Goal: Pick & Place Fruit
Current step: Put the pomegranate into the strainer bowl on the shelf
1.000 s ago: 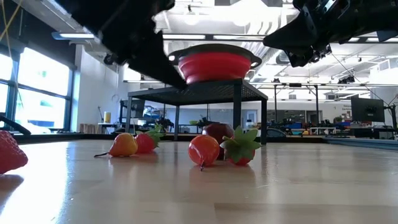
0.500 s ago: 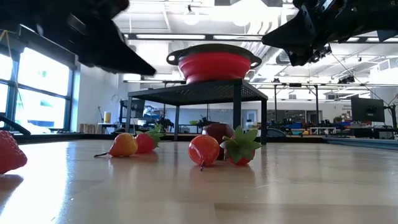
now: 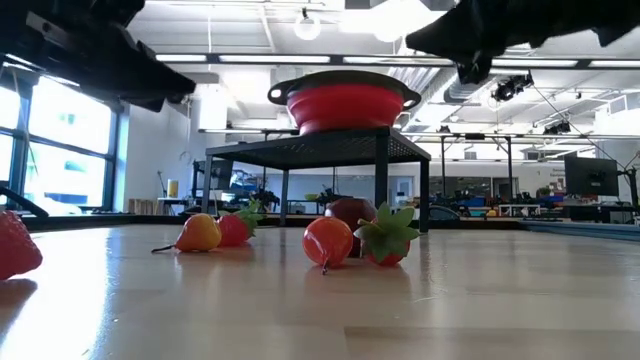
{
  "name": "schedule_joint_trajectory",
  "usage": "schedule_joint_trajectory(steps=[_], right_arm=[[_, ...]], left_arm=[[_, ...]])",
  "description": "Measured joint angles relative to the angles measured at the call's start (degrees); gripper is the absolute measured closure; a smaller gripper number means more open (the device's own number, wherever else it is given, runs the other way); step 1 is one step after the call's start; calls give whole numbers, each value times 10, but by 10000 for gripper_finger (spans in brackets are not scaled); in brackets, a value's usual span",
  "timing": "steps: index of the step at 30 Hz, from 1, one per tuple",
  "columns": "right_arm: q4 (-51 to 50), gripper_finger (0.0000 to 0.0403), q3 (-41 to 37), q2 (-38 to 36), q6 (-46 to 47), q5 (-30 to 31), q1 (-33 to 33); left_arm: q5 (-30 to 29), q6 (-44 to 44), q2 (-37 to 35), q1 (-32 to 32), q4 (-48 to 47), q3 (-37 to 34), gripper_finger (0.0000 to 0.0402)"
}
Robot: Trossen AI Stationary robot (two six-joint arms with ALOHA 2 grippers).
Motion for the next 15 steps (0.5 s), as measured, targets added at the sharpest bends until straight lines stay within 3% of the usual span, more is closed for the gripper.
schedule_joint_trajectory(steps=[9, 15], right_arm=[[-170, 399, 138, 72, -15, -3, 1], [-258, 399, 233, 144, -41, -13, 2]], left_arm=[[54, 46, -118, 21, 1, -58, 401], [59, 66, -185, 20, -36, -74, 401]])
